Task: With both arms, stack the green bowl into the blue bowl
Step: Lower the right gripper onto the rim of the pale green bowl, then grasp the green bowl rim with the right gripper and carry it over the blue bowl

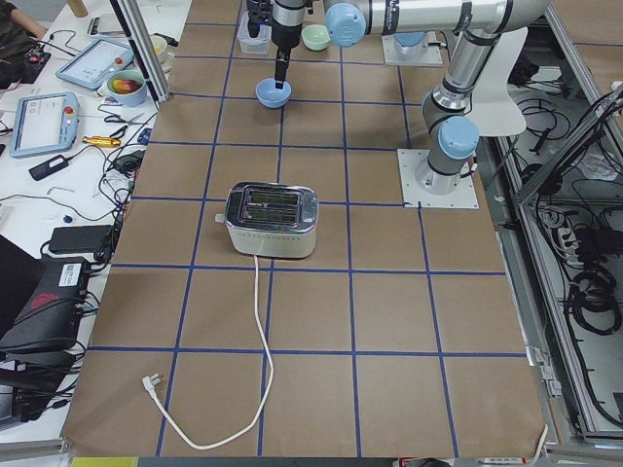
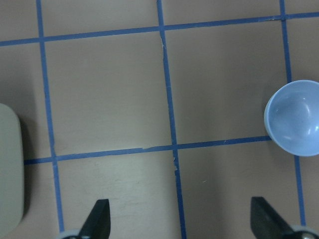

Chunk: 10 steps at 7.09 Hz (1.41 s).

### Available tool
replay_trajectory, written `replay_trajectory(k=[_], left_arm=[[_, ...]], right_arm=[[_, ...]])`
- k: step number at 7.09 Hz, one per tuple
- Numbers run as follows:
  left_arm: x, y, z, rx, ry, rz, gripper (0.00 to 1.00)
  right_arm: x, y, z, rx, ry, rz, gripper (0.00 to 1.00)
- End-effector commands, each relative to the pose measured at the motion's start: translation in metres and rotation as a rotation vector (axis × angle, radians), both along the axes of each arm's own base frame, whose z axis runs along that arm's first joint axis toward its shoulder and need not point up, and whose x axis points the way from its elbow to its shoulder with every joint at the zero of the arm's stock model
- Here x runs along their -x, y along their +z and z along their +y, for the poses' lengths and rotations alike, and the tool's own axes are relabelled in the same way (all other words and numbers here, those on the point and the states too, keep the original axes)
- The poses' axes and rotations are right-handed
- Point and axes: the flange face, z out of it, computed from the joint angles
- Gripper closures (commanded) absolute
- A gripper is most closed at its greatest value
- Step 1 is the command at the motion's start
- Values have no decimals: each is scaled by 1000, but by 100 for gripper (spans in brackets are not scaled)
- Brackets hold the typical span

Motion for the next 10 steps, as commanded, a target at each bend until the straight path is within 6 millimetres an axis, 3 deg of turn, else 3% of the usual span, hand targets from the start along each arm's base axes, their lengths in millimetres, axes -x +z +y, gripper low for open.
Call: replay_trajectory(k=[1,2,3,5,6,7,8,9,10], left_arm=[[-4,9,6,3,8,-3,0],[-5,11,5,7,11,-2,0],[-5,10,6,3,11,-3,0],[-1,8,10,-3,8,-2,0],[-2,9,9,2,12,1,0],[-1,9,10,1,11,1,0],[-3,9,10,2,15,1,0],[-4,9,10,2,17,1,0],[-3,9,11,0,14,0,0]], right_arm=[[-6,-35,12,3,-8,-33,51],[-7,-36,14,-3,-6,-36,80],[-7,-44,16,-17,-5,-40,98],[-7,-43,17,-15,-6,-41,100],[-9,-32,12,13,-6,-42,100],[-15,-5,-12,90,-11,-104,100],[-30,20,-33,89,-18,-197,100],[-61,43,-60,122,-73,-251,100],[-111,48,-86,132,-77,-287,100]])
